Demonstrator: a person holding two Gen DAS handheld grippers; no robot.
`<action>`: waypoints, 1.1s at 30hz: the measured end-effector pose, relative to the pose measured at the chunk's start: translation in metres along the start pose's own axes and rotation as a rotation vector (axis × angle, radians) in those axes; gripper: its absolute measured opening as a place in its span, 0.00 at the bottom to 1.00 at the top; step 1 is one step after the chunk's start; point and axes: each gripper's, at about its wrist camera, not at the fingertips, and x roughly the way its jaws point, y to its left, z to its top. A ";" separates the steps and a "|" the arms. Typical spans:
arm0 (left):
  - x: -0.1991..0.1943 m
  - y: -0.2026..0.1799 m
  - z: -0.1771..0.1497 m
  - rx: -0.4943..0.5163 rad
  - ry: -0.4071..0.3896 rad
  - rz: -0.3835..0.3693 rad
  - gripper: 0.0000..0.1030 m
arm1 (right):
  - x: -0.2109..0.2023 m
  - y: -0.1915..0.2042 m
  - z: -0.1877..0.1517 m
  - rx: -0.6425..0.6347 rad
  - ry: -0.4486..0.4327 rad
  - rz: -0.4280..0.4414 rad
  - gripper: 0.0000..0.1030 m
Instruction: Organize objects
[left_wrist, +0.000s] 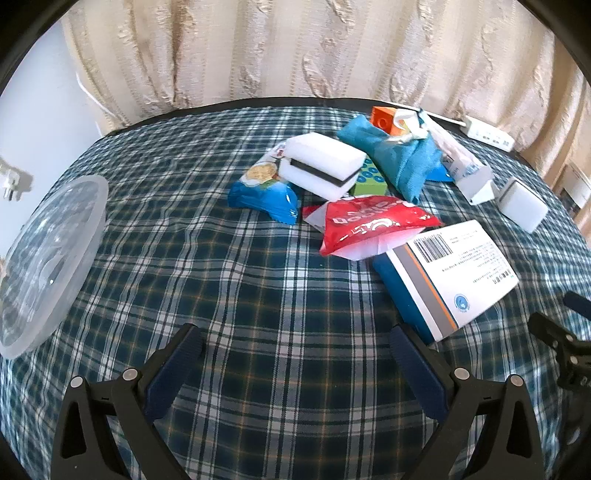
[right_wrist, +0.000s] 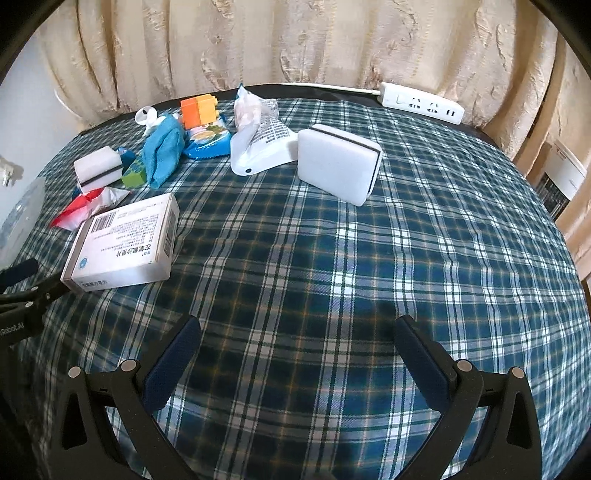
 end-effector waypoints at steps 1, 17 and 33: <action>0.000 0.000 0.000 0.005 0.002 -0.006 1.00 | 0.000 0.001 0.000 -0.002 0.004 0.000 1.00; -0.003 -0.003 -0.003 0.107 0.043 -0.072 1.00 | 0.002 0.006 0.009 -0.016 0.048 0.006 1.00; -0.035 0.041 0.006 0.032 -0.057 -0.045 1.00 | -0.022 0.062 0.035 -0.057 -0.001 0.215 1.00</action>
